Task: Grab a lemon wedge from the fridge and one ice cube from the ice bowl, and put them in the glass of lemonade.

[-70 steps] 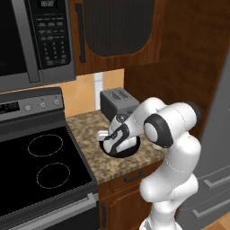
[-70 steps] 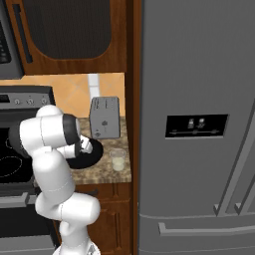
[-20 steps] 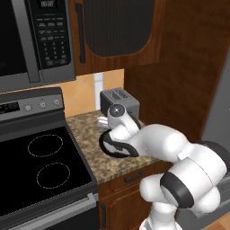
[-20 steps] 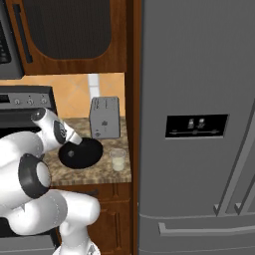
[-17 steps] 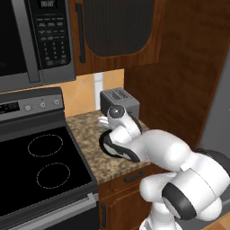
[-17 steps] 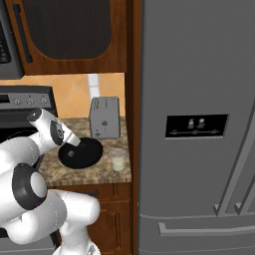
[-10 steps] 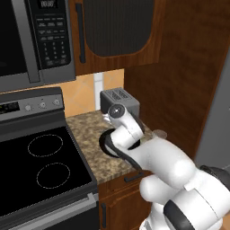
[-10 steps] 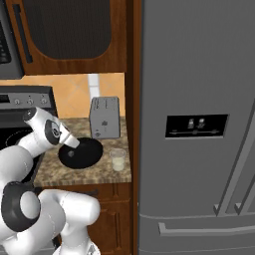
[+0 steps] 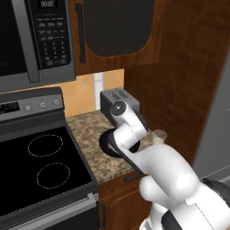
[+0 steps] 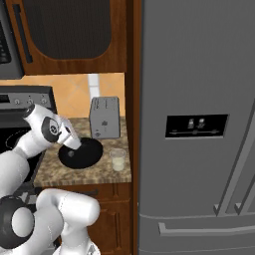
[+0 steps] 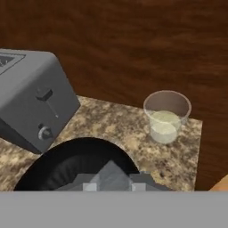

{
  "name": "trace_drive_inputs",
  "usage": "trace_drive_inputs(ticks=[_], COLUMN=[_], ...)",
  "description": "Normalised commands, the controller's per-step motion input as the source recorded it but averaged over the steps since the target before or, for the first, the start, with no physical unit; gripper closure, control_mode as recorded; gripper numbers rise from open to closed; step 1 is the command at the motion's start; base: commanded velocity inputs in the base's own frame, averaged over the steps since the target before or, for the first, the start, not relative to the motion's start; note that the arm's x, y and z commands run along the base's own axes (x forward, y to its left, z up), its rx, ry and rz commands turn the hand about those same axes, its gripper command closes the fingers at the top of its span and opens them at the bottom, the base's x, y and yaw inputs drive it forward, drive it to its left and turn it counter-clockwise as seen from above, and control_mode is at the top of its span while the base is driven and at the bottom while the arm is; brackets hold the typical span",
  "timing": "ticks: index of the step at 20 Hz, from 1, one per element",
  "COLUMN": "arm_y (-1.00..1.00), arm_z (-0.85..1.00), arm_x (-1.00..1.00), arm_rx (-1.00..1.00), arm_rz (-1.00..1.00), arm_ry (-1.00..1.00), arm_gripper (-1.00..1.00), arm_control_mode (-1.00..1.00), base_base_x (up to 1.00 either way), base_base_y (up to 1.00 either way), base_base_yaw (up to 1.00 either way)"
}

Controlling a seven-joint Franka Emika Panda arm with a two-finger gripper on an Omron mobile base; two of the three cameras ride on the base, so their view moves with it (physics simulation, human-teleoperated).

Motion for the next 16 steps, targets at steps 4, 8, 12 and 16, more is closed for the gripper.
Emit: trace_drive_inputs(ticks=[4,8,12,16], arm_y=[-0.40,-0.37,-0.26,-0.10], arm_z=[0.04,0.01,0.08,0.09], arm_x=[-0.12,-0.05,-0.01,0.00], arm_rx=[0.01,0.03,0.13,0.25], arm_rz=[-0.21,-0.23,-0.23,-0.18], arm_ry=[-0.05,-0.08,-0.11,-0.05], arm_gripper=[1.00,1.00,1.00,1.00], arm_control_mode=[-1.00,-1.00,-1.00,-1.00], base_base_x=[0.00,0.00,0.00,0.00], base_base_y=[0.00,0.00,0.00,0.00], base_base_yaw=[0.00,0.00,0.00,0.00])
